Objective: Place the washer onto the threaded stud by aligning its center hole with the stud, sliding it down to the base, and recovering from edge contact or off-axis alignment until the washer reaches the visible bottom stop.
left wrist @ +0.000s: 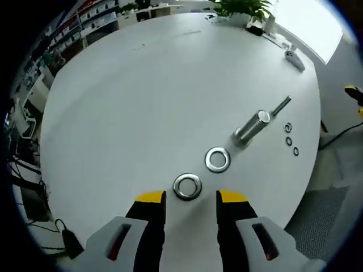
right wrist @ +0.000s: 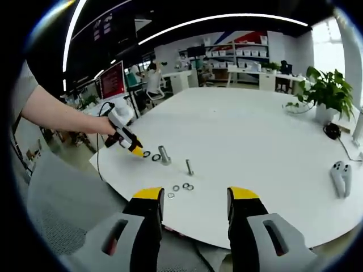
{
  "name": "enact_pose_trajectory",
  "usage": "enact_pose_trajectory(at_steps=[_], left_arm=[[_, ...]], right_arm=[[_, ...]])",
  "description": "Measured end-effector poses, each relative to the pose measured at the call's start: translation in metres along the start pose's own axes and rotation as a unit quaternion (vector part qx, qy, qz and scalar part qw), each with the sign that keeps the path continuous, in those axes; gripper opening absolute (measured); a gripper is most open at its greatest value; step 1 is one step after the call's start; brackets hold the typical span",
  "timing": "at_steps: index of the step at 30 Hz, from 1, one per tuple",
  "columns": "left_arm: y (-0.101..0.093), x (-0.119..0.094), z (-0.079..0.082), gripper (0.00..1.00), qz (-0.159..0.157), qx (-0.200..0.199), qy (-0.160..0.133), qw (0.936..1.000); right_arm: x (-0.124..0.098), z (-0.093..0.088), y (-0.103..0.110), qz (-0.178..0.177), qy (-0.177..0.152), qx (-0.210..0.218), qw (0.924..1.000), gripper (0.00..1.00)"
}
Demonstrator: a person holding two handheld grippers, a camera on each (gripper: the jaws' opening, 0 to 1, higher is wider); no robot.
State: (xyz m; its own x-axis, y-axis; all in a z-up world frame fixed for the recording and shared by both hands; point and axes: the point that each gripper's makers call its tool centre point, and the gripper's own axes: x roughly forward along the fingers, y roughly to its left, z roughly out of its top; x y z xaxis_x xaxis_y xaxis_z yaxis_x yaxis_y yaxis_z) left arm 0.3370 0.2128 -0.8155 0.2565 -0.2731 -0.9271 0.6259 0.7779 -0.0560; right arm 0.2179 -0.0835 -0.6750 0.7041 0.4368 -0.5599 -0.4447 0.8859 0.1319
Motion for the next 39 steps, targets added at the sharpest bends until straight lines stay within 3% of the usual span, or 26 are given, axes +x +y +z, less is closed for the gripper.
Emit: enact_pose_trajectory(at_steps=[5,11,19,22,26,33,39], left_arm=[[0.002,0.006,0.000,0.34,-0.002,0.006,0.009,0.9999],[0.003,0.015,-0.009,0.33,0.005,0.046,0.035,0.9983],[0.004,0.017,-0.004,0.30,0.006,0.073,0.035,0.9967],[-0.005,0.017,-0.003,0.23,-0.008,0.136,0.038,0.9900],[-0.004,0.017,-0.003,0.21,-0.011,0.118,0.045,0.9920],[-0.006,0.021,0.005,0.25,-0.012,0.124,0.056,0.9906],[-0.010,0.021,0.004,0.21,-0.011,0.144,0.085,0.9859]], right_arm=[[-0.001,0.001,-0.002,-0.005,-0.003,0.007,1.0000,0.47],[-0.001,0.001,-0.002,-0.005,-0.004,0.005,1.0000,0.47],[0.000,0.000,-0.003,-0.005,0.000,0.003,1.0000,0.47],[-0.001,0.000,-0.003,-0.006,0.000,0.002,1.0000,0.47],[0.000,0.000,-0.003,-0.006,0.000,0.002,1.0000,0.47],[-0.001,0.000,-0.004,-0.008,-0.001,0.002,1.0000,0.47],[-0.001,0.000,-0.004,-0.008,0.000,0.003,1.0000,0.47]])
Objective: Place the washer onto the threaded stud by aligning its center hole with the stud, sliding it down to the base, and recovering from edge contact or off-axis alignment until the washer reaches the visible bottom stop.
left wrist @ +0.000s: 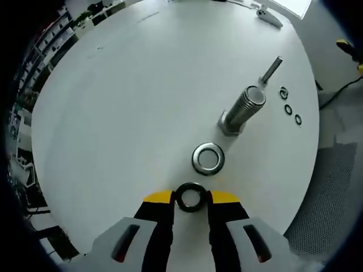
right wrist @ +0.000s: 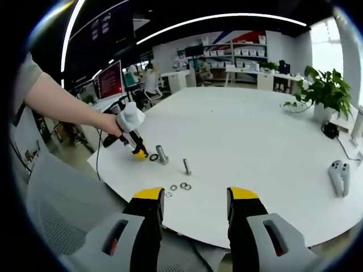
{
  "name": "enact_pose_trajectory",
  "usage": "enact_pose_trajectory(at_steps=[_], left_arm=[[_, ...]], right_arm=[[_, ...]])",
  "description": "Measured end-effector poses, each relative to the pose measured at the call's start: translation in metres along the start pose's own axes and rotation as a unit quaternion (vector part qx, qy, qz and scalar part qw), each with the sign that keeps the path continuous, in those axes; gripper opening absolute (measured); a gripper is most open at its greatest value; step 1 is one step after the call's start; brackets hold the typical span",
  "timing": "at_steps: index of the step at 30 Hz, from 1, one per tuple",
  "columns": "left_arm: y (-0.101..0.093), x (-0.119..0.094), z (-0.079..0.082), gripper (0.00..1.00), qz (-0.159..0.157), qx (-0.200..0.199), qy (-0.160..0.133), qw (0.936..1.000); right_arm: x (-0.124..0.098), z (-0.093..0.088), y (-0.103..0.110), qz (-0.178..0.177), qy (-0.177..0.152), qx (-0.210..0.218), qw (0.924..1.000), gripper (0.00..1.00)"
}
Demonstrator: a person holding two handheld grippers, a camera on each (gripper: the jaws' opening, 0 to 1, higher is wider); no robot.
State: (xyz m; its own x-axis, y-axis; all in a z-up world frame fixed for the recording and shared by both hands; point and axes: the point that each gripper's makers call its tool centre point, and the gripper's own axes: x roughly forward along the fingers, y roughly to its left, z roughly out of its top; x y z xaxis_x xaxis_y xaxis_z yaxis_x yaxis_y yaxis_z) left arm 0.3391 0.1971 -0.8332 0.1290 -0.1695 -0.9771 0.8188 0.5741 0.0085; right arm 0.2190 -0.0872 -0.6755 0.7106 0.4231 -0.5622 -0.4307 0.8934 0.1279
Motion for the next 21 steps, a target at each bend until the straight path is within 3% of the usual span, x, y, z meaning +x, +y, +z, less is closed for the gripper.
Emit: enact_pose_trajectory(at_steps=[4,10,21], left_arm=[[-0.003,-0.001,-0.001,0.21,0.004,-0.017,0.001,0.9998],[-0.023,-0.002,-0.008,0.21,-0.002,-0.002,0.015,0.9999],[-0.022,0.002,-0.014,0.24,-0.011,0.030,0.041,0.9986]], right_arm=[[0.000,0.000,0.000,0.000,0.001,-0.002,1.0000,0.46],[0.000,0.000,0.002,0.004,-0.001,0.000,1.0000,0.46],[0.000,0.001,0.003,0.008,-0.004,0.002,1.0000,0.46]])
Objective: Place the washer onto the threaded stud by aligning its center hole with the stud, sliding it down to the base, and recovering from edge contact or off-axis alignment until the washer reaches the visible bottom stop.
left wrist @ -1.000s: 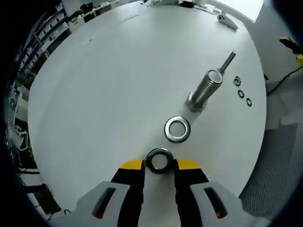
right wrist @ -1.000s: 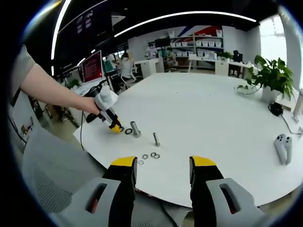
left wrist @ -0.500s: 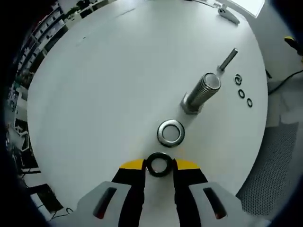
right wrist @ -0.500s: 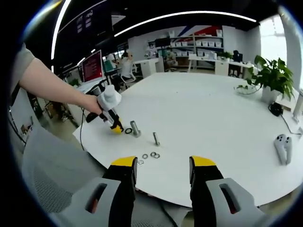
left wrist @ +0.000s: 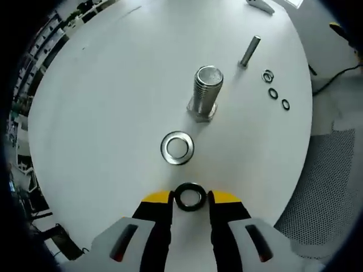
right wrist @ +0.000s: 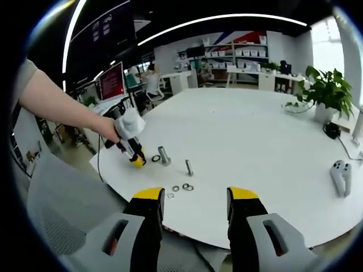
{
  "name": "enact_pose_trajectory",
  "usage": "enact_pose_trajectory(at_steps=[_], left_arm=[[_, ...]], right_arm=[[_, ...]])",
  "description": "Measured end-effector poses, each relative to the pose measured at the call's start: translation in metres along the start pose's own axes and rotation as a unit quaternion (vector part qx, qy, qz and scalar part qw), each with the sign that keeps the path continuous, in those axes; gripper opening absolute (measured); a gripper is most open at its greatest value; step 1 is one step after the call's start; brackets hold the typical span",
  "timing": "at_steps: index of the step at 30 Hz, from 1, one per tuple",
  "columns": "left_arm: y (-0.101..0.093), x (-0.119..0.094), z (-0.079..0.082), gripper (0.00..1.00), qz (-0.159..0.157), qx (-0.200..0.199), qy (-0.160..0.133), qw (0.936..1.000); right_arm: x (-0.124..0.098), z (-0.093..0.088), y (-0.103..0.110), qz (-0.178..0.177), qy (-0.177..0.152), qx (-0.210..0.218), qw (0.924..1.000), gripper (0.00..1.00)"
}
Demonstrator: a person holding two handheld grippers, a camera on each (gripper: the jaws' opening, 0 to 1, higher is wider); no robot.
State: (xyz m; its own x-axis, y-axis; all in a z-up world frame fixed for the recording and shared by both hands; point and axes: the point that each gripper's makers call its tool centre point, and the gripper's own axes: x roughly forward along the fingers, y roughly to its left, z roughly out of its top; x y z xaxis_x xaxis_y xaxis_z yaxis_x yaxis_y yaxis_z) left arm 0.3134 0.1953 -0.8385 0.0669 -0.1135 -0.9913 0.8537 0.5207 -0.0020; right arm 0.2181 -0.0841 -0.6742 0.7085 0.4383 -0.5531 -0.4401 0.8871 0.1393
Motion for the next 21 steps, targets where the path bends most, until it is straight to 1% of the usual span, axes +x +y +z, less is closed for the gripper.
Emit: enact_pose_trajectory(at_steps=[1,2,5,8,12,14,16,17,18,19,21], left_arm=[[0.0002,0.0007,-0.0004,0.24,0.000,0.013,0.004,0.9999],[-0.0003,0.0011,-0.0005,0.24,0.001,0.011,0.005,0.9999],[0.0013,0.0023,-0.0007,0.24,0.005,-0.012,0.014,0.9998],[0.0013,0.0020,-0.0018,0.24,0.004,-0.025,0.018,0.9995],[-0.0002,0.0023,-0.0019,0.24,0.007,-0.029,0.022,0.9993],[-0.0001,0.0024,-0.0021,0.24,0.007,-0.029,0.021,0.9993],[0.0017,0.0024,-0.0041,0.21,0.009,-0.045,0.015,0.9988],[0.0008,0.0023,-0.0032,0.20,0.007,-0.049,0.006,0.9987],[-0.0002,0.0023,-0.0036,0.20,0.008,-0.046,0.005,0.9989],[-0.0054,-0.0003,-0.0036,0.20,0.010,-0.045,0.002,0.9989],[-0.0062,0.0004,-0.0030,0.19,0.011,-0.047,0.005,0.9988]], right_arm=[[-0.0001,0.0001,-0.0003,-0.001,-0.001,0.001,1.0000,0.46],[-0.0001,0.0005,-0.0005,-0.001,-0.002,0.001,1.0000,0.46],[-0.0003,0.0006,-0.0004,0.000,-0.003,0.003,1.0000,0.46],[0.0003,-0.0007,0.0005,0.002,0.001,0.001,1.0000,0.46],[-0.0001,0.0004,-0.0002,0.001,-0.002,0.003,1.0000,0.47],[0.0000,0.0008,-0.0004,0.000,-0.003,0.002,1.0000,0.47],[-0.0003,0.0010,-0.0008,-0.001,-0.004,0.005,1.0000,0.46],[-0.0003,0.0010,-0.0010,-0.001,-0.004,0.005,1.0000,0.46],[-0.0002,0.0011,-0.0009,-0.001,-0.004,0.005,1.0000,0.46],[0.0000,0.0015,-0.0006,0.000,-0.004,0.003,1.0000,0.46],[0.0002,0.0015,-0.0004,0.000,-0.004,0.002,1.0000,0.46]])
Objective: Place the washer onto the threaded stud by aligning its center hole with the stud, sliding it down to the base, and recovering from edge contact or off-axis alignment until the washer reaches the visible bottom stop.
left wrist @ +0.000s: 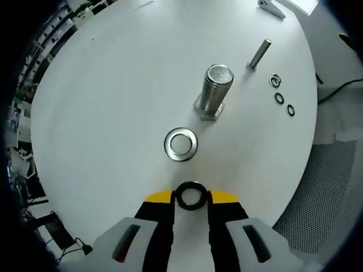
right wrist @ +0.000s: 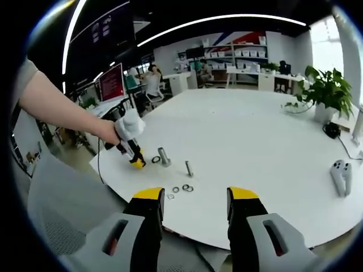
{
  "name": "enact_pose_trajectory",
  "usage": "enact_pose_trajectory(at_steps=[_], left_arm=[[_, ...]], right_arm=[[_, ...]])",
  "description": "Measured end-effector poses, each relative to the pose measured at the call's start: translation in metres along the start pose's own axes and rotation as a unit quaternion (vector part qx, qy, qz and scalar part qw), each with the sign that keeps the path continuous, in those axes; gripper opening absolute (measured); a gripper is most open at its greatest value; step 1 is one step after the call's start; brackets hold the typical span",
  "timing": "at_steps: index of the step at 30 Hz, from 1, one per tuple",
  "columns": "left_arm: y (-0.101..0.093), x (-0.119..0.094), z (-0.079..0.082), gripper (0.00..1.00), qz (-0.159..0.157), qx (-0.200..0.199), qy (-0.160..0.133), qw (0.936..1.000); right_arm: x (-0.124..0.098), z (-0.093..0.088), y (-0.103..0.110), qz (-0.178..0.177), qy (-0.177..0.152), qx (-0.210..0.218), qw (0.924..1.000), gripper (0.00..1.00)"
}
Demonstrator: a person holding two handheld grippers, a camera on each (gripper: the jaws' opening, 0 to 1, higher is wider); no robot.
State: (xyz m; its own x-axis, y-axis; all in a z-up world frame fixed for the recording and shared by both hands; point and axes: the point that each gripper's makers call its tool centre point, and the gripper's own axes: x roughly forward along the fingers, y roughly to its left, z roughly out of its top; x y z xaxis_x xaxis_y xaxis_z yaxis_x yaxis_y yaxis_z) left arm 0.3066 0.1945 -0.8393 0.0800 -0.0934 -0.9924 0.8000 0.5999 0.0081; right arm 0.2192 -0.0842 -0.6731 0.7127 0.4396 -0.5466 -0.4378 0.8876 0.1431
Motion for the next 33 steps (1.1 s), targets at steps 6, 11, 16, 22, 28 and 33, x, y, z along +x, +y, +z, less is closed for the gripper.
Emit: enact_pose_trajectory(at_steps=[6,11,16,22,28,33], left_arm=[[-0.007,-0.005,-0.003,0.18,0.006,-0.022,0.004,0.9997],[-0.012,-0.008,-0.004,0.19,0.004,-0.023,0.003,0.9997],[-0.011,-0.008,-0.006,0.21,0.000,-0.010,0.004,0.9999],[-0.004,-0.007,-0.006,0.23,0.001,-0.018,-0.013,0.9997],[-0.004,-0.007,-0.007,0.26,0.003,-0.023,-0.002,0.9997],[-0.001,-0.007,-0.003,0.21,0.001,-0.019,-0.026,0.9995]], right_arm=[[0.000,0.000,0.000,-0.001,0.000,0.003,1.0000,0.46],[0.000,0.000,0.000,0.000,0.000,0.003,1.0000,0.46],[-0.001,0.000,-0.001,-0.002,-0.002,0.005,1.0000,0.46],[-0.002,0.001,-0.002,-0.003,-0.005,0.007,1.0000,0.46],[-0.002,0.001,-0.002,-0.004,-0.005,0.008,0.9999,0.46],[-0.001,0.001,-0.001,-0.003,-0.003,0.006,1.0000,0.46]])
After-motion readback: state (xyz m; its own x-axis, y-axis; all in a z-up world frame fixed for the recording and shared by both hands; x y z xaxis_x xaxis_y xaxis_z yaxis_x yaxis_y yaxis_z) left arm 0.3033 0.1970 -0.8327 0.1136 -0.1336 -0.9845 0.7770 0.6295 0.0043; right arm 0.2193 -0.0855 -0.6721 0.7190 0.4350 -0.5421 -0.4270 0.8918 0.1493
